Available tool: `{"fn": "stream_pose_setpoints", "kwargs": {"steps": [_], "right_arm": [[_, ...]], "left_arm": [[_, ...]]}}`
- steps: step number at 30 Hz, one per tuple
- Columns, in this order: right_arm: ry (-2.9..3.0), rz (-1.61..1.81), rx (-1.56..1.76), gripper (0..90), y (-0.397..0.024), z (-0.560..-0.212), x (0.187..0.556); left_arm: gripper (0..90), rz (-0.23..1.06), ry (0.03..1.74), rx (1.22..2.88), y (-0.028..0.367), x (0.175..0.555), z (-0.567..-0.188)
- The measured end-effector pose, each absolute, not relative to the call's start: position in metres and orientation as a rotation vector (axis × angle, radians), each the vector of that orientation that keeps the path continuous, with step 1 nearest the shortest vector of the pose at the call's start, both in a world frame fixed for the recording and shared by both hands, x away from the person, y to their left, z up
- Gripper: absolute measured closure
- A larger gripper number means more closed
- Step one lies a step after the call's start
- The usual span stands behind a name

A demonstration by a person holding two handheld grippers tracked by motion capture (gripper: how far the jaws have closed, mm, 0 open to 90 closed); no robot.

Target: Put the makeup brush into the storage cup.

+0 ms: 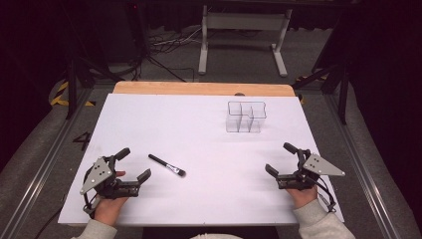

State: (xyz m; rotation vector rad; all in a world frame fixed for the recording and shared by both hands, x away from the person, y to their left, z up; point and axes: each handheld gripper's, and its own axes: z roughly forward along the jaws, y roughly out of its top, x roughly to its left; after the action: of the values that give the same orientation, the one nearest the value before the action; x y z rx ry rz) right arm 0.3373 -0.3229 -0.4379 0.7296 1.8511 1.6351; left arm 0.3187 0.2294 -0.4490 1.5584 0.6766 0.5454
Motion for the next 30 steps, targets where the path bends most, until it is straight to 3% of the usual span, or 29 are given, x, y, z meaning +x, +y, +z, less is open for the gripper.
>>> {"fn": "stream_pose_setpoints", "kwargs": {"steps": [4, 16, 30], "right_arm": [[1.856, 1.627, 0.722, 0.0, -0.322, -0.437, 0.337], [1.865, 1.621, 0.729, 0.0, -0.323, -0.436, 0.337], [1.862, 1.624, 0.767, 0.0, -0.327, -0.436, 0.341]], "left_arm": [[0.1, 0.460, 0.656, 1.500, 0.231, 0.321, -0.447], [0.4, 0.491, 0.620, 1.465, 0.230, 0.323, -0.444], [1.8, 0.494, 0.590, 1.577, 0.223, 0.334, -0.423]]}}
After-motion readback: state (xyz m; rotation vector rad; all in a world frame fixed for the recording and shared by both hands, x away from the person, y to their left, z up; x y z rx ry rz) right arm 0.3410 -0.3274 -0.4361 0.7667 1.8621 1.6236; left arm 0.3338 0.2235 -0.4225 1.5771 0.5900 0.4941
